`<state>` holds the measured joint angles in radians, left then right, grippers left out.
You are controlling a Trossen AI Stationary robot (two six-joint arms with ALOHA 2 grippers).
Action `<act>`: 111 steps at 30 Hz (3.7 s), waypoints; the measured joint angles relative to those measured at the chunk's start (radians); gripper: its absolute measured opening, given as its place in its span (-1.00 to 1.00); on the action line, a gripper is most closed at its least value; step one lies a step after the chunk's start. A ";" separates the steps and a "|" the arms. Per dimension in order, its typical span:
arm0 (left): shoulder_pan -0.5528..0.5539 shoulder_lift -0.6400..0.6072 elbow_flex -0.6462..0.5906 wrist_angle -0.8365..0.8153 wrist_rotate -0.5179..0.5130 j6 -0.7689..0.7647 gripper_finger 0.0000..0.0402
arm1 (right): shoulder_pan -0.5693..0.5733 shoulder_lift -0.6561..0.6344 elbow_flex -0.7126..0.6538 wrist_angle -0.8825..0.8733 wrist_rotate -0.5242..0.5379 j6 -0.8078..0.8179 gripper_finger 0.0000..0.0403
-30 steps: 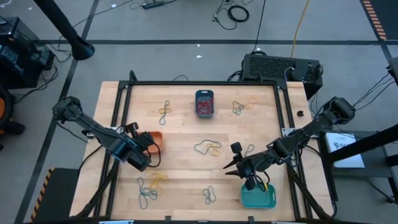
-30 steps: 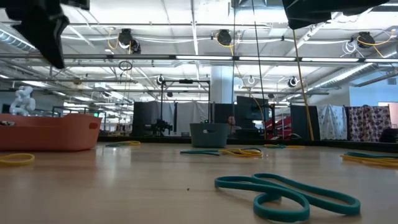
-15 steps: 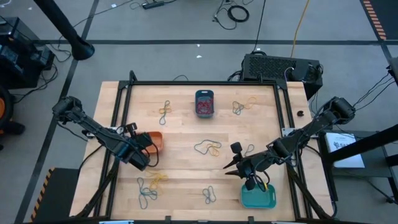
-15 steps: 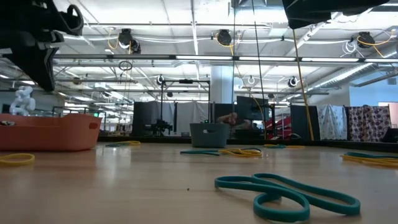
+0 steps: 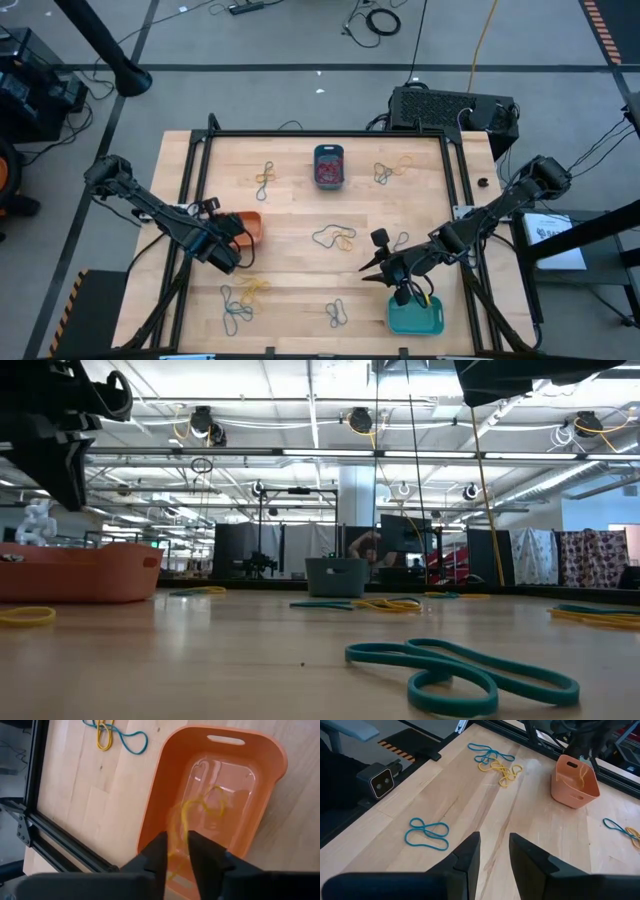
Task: Sort rubber bands into baskets
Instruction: Put the bottom center yellow rubber band into the orange bin, then put the bottom left yellow rubber band into the orange bin
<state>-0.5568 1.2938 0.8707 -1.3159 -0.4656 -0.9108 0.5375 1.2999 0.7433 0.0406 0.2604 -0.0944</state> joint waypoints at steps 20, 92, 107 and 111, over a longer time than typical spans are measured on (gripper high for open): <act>-0.041 0.035 0.121 0.706 0.317 0.250 -0.27 | 0.000 0.000 0.000 0.000 0.000 0.006 -0.52; -0.054 -0.058 0.098 0.729 0.265 0.376 -0.99 | 0.000 0.000 0.000 -0.006 0.000 0.019 -0.52; -0.041 -0.159 0.100 0.262 -0.008 0.211 -0.99 | 0.000 0.000 0.000 -0.006 0.000 0.019 -0.52; -0.008 -0.159 0.100 0.198 -0.038 0.210 -0.99 | 0.000 0.000 0.000 -0.006 0.000 0.009 -0.52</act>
<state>-0.5643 1.1343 0.9703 -1.1175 -0.5033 -0.7007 0.5373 1.3003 0.7437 0.0345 0.2600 -0.0855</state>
